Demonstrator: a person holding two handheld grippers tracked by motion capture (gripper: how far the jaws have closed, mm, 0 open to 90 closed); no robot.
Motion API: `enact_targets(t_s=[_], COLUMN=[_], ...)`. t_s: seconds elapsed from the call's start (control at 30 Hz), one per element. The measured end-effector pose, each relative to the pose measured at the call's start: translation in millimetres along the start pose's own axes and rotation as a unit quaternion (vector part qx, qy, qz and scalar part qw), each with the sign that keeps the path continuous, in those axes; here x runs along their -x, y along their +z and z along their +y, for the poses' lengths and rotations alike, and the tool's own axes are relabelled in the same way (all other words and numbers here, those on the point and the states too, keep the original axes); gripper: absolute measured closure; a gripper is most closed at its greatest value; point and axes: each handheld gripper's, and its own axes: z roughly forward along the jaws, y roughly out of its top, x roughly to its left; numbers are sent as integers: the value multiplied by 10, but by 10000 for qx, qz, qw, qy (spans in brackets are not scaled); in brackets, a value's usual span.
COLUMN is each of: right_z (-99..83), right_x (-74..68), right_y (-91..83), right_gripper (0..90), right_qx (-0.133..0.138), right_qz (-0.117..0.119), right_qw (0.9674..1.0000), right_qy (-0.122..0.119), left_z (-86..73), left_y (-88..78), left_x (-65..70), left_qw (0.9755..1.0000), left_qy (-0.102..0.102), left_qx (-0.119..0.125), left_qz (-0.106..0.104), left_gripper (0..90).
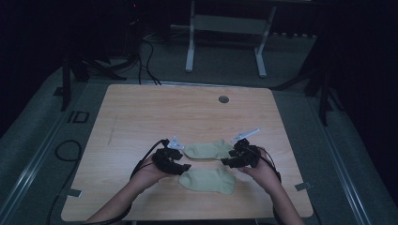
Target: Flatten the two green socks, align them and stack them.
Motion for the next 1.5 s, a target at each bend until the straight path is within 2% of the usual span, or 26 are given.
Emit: enact_targets(t_s=[0.13, 0.27, 0.4, 0.6, 0.83, 0.9, 1.0, 1.07, 1.17, 1.23, 1.4, 1.5], right_z=[-110, -221, -314, -411, -479, -483, -490, -491, -487, -487, -487, -476], right_x=[-57, -107, -129, -170, -234, -247, -282, -320, -351, -350, -326, -326], right_y=[-26, 6, 43, 97, 144, 138, 139, 142, 148, 148, 106, 36], right_gripper=[512, 532, 545, 573, 634, 665, 746, 796, 823, 833, 843, 843], right_qx=[-22, -141, -234, -423, -660, -689, -690, -702, -718, -710, -684, -590], right_qz=[-5, -31, 1, -223, -370, -384, -426, -470, -508, -495, -415, -368], right_qw=[10000, 9998, 9997, 9985, 9965, 9962, 9955, 9948, 9943, 9948, 9962, 9971], right_qy=[-59, -140, -114, -253, -345, -369, -481, -561, -609, -539, -346, -320], left_z=[-81, -173, -239, -311, -361, -371, -388, -392, -391, -388, -374, -348], left_y=[6, 44, 81, 152, 189, 185, 179, 179, 185, 191, 171, 110], left_x=[44, 58, 64, 113, 170, 197, 241, 262, 281, 295, 272, 248], left_qw=[10000, 9999, 9998, 9991, 9983, 9974, 9975, 9977, 9980, 9981, 9987, 9994], left_qy=[18, -78, -150, 15, 162, 369, 429, 420, 399, 399, 313, 220], left_qx=[-59, -106, -161, -391, -475, -504, -452, -447, -426, -410, -341, -226], left_qz=[41, 35, 38, 163, 286, 372, 343, 291, 239, 249, 226, 169], left_gripper=[438, 438, 439, 452, 496, 524, 620, 693, 793, 862, 882, 886])
